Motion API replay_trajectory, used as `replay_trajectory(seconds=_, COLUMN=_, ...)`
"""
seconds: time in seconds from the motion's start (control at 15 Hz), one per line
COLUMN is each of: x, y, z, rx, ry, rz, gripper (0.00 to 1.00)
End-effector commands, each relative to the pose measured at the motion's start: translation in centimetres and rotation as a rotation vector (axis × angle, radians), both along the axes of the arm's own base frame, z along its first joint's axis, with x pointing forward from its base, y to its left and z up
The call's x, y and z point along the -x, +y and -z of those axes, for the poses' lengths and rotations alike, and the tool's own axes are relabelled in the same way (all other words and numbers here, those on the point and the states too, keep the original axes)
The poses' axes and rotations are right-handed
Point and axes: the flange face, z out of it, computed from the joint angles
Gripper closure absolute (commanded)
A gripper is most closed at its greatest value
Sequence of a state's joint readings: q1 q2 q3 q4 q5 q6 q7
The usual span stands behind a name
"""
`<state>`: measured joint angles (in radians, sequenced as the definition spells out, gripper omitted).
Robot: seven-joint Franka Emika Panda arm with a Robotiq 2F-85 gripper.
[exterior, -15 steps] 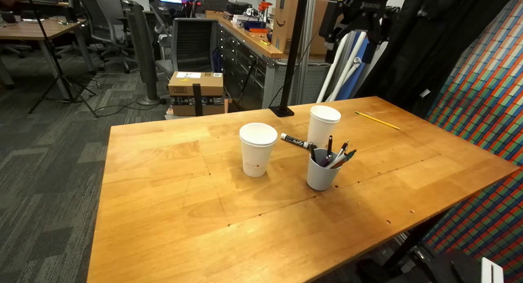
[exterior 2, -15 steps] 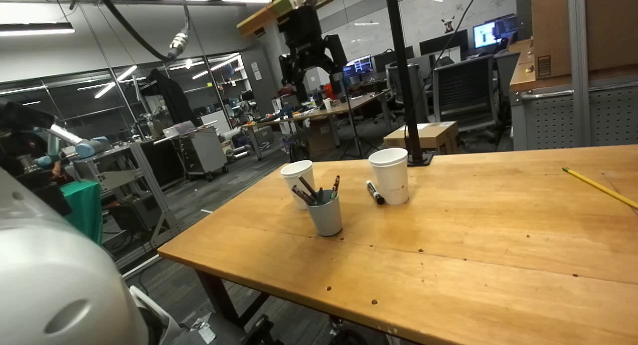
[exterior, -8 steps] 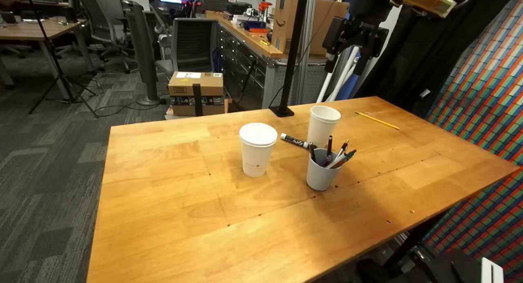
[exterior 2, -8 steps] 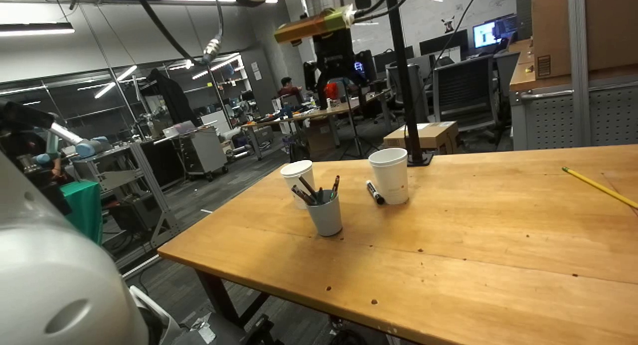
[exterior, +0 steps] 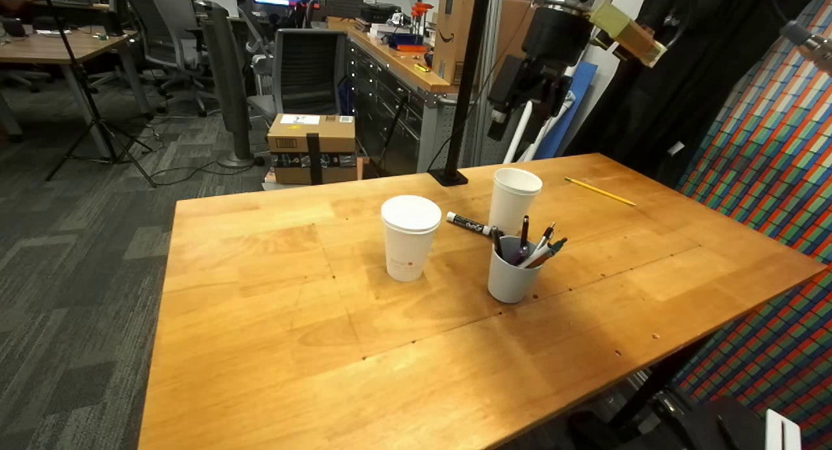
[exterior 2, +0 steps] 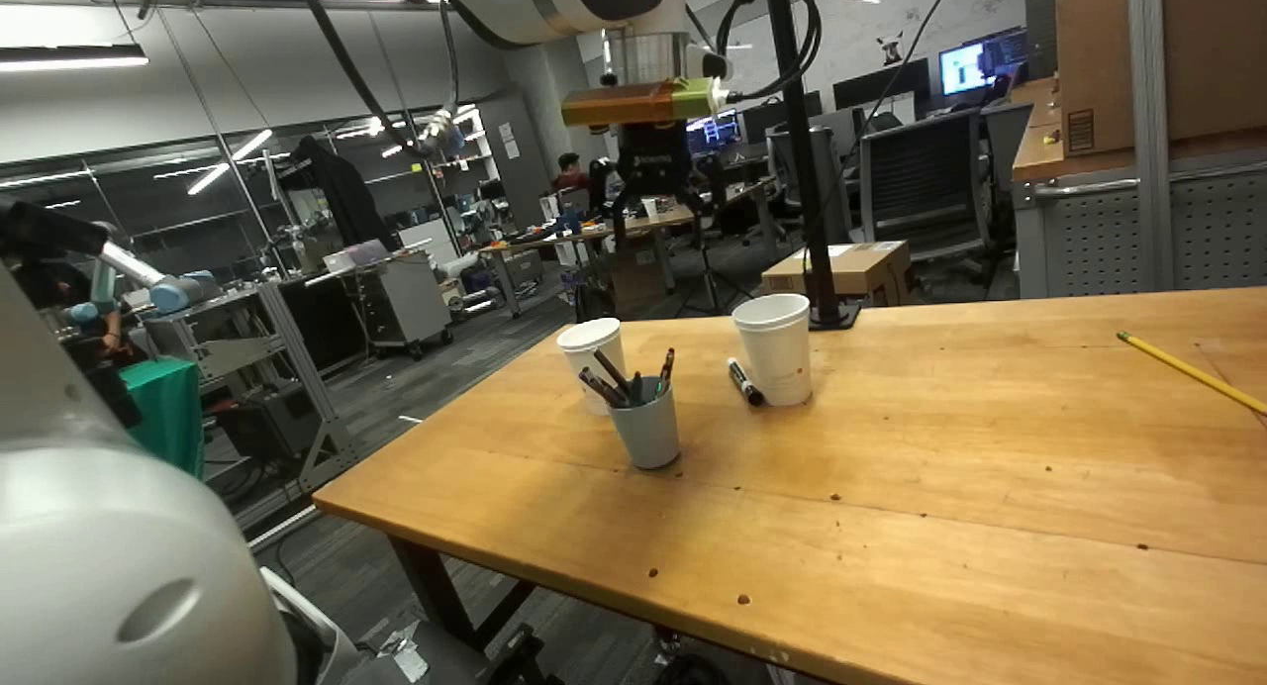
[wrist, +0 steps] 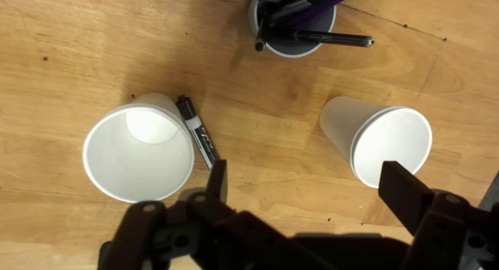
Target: Stack the white cups together, place the black marker inside the topmost cup on the stacked cups
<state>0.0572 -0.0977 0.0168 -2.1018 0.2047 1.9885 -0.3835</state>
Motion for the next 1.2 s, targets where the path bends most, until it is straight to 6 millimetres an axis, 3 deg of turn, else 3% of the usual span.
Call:
replay_trajectory(seconds=0.0, x=-0.7, y=0.7, z=0.5, rx=-0.048, ry=-0.037, rz=-0.109, gripper=0.00)
replay_trajectory(seconds=0.73, x=-2.2, y=-2.0, z=4.5, rx=-0.046, ry=-0.074, rz=-0.369, gripper=0.00)
replay_trajectory(seconds=1.13, x=-2.7, y=-4.0, z=5.4, rx=-0.034, ry=-0.104, rz=-0.441, gripper=0.00)
